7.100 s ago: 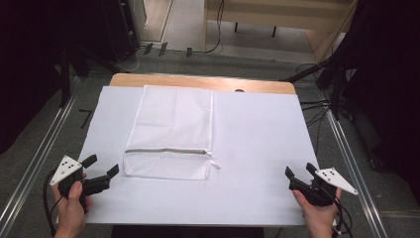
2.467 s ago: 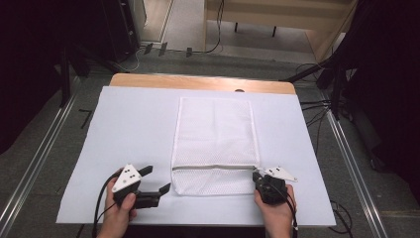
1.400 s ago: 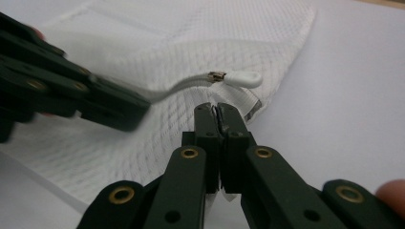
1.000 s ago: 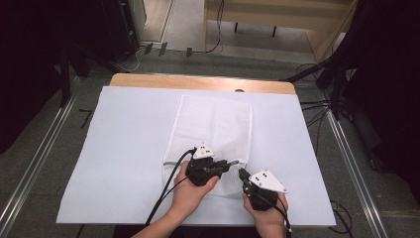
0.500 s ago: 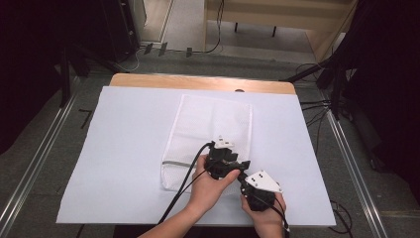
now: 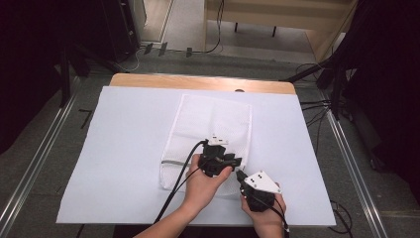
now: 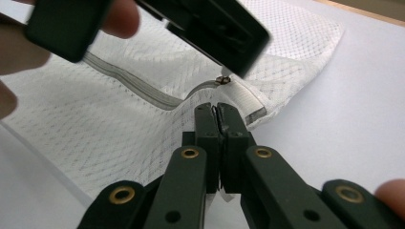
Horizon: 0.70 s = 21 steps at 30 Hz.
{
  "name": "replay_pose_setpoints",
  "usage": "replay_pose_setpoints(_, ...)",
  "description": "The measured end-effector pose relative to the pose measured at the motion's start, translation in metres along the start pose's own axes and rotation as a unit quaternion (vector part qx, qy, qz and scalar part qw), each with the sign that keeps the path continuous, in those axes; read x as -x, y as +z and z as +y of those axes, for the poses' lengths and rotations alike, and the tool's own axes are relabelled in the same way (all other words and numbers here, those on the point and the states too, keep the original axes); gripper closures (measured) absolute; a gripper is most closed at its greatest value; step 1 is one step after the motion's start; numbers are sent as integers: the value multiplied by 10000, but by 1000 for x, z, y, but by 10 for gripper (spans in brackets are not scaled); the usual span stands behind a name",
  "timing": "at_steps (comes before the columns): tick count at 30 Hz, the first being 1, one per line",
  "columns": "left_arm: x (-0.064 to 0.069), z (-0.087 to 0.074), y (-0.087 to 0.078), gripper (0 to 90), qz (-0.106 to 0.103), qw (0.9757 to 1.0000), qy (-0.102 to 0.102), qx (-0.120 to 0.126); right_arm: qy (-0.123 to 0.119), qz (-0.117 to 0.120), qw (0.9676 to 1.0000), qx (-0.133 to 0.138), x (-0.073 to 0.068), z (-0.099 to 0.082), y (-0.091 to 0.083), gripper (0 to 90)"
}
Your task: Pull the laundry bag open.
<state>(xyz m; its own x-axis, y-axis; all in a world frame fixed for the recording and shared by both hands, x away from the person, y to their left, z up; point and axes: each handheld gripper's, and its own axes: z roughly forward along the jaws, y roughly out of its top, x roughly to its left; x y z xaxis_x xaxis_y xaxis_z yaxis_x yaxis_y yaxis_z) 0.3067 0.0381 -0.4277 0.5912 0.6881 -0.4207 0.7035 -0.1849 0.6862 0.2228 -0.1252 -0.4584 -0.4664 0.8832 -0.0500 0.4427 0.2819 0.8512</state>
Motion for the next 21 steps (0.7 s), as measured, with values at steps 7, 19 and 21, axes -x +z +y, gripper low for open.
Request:
replay_pose_setpoints(7, -16, -7, 0, 826, -403, 9986, -328, -55, -11, -17, 10000, -26, 0, 0, 1, 899)
replay_pose_setpoints(19, -23, -13, -1, 880, -547, 9981, -246, -116, 183, -141, 9997, 65, 7, 0, -4, 900)
replay_pose_setpoints(21, -25, -14, -2, 879, -541, 9982, -241, -83, 178, -175, 9996, 98, 8, 1, -4, 900)
